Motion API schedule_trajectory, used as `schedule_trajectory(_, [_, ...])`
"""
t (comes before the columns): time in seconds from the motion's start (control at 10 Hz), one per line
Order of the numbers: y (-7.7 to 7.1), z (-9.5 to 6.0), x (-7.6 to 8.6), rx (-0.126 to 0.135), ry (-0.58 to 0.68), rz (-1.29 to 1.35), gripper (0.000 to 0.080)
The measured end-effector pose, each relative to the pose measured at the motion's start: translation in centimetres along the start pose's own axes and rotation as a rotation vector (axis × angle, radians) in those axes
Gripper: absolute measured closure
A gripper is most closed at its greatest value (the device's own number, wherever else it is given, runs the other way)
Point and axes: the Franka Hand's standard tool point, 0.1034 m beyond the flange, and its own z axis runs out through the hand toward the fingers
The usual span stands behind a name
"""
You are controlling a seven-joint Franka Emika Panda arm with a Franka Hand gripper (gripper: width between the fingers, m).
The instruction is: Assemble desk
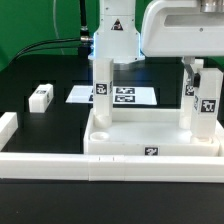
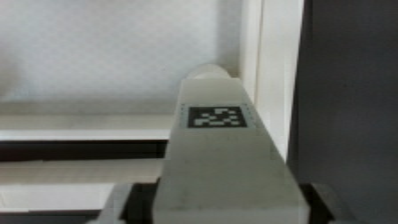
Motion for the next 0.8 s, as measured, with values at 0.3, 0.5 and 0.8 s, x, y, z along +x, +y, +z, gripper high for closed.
schedule_trajectory(0.3, [0.19, 0.15, -0.07, 0.026, -0.003, 0.370, 0.0512])
schedule_trajectory(0.5, [0.28, 0.16, -0.12, 0.030, -0.011, 0.595, 0.0511])
schedule_trajectory(0.8, [-0.36, 0.14, -0.58, 0.040, -0.033, 1.030, 0.0511])
